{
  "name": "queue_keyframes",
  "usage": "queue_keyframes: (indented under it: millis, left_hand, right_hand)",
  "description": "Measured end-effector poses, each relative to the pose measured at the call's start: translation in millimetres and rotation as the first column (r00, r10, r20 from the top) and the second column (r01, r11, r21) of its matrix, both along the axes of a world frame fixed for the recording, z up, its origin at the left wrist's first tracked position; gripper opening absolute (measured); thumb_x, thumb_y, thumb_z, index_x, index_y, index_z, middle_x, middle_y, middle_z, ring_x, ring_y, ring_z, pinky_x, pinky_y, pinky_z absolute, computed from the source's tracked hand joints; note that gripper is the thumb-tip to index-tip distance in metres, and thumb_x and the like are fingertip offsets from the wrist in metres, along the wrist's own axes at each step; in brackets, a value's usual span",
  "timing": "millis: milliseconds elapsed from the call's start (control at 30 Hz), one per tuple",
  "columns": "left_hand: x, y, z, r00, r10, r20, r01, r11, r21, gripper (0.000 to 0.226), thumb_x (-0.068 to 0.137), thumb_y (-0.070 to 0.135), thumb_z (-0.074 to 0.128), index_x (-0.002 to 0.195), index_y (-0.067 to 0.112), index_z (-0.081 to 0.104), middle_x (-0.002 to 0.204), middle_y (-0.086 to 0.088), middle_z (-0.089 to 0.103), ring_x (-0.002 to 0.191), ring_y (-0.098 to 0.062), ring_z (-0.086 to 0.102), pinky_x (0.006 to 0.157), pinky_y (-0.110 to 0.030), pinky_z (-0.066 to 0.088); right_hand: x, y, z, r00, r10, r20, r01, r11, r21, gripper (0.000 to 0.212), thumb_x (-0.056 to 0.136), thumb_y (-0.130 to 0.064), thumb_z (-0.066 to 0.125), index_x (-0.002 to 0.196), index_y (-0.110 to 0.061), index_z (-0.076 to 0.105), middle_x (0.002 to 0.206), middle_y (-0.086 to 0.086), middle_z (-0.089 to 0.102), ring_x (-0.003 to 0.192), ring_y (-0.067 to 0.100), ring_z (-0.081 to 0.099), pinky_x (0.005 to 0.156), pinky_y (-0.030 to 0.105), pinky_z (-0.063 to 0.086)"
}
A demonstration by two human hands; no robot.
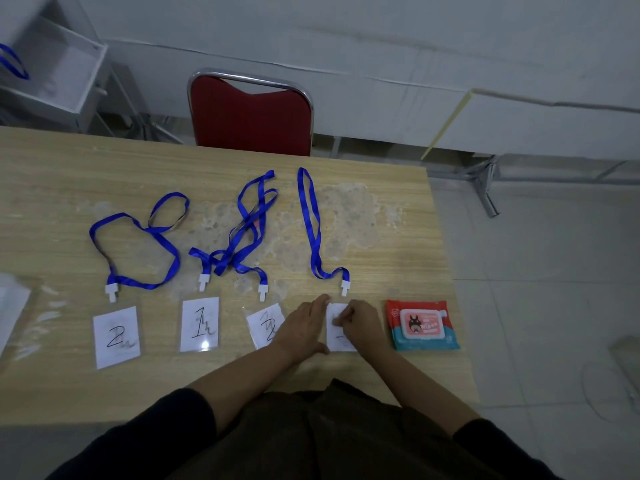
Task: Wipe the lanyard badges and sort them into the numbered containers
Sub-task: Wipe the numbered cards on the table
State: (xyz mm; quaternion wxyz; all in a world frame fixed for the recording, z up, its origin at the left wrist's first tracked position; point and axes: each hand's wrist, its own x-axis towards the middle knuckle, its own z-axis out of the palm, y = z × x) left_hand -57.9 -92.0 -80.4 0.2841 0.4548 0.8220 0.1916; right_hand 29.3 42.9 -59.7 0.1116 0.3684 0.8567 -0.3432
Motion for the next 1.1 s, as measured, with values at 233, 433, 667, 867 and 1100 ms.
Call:
queue_keyframes:
  millis: [233,433,667,867,1100]
  left_hand:
    - [0,0,-1,0.999,0.020,0.031,-0.019,1.000,-0.010,0.115,0.069,0.042,0.082,0.153,0.015,0.009,0.147,-0.010,0.035,0.130,-0.021,0.038,0.105,-0.031,0.036]
    - [-1,-3,0,0.997,0.041,0.063,-0.042,0.999,0.003,0.115,0.068,0.039,0.083,0.153,0.017,0.009,0.145,-0.008,0.036,0.130,-0.021,0.037,0.104,-0.030,0.035]
    - [-1,-3,2,0.997,0.034,0.065,-0.034,0.999,0.010,0.113,0.070,0.038,0.082,0.153,0.016,0.009,0.148,-0.008,0.034,0.132,-0.020,0.035,0.104,-0.029,0.034]
    - [0,-2,3,0.999,0.027,0.044,-0.028,0.999,0.017,0.112,0.070,0.037,0.082,0.153,0.014,0.011,0.151,-0.006,0.031,0.133,-0.020,0.034,0.104,-0.029,0.034]
    - [-1,-3,1,0.998,0.025,0.053,-0.026,0.999,0.021,0.114,0.068,0.039,0.084,0.152,0.014,0.012,0.150,-0.006,0.032,0.132,-0.020,0.035,0.105,-0.029,0.033]
  right_hand:
    - [21,-9,-8,0.995,0.096,0.009,-0.094,0.992,-0.081,0.023,0.083,-0.015,0.075,0.072,-0.031,0.061,0.081,-0.012,0.066,0.079,-0.007,0.058,0.086,0.021,0.051]
    - [31,10,-8,0.993,-0.107,-0.059,0.104,0.994,-0.045,0.014,0.087,-0.012,0.070,0.079,-0.022,0.063,0.079,-0.010,0.068,0.078,-0.004,0.062,0.078,0.017,0.052]
    - [38,14,-8,1.000,-0.018,-0.018,0.017,0.999,-0.038,0.027,0.085,-0.012,0.072,0.070,-0.030,0.059,0.075,-0.013,0.064,0.077,-0.005,0.061,0.080,0.021,0.052]
    - [28,5,-10,0.999,0.030,0.046,-0.027,0.998,-0.060,0.023,0.085,-0.016,0.072,0.071,-0.030,0.059,0.075,-0.012,0.064,0.075,-0.005,0.059,0.071,0.013,0.047]
    - [28,21,-4,1.000,-0.023,0.013,0.023,0.999,-0.022,0.027,0.085,-0.010,0.071,0.069,-0.028,0.059,0.079,-0.010,0.066,0.081,0.002,0.063,0.085,0.026,0.053]
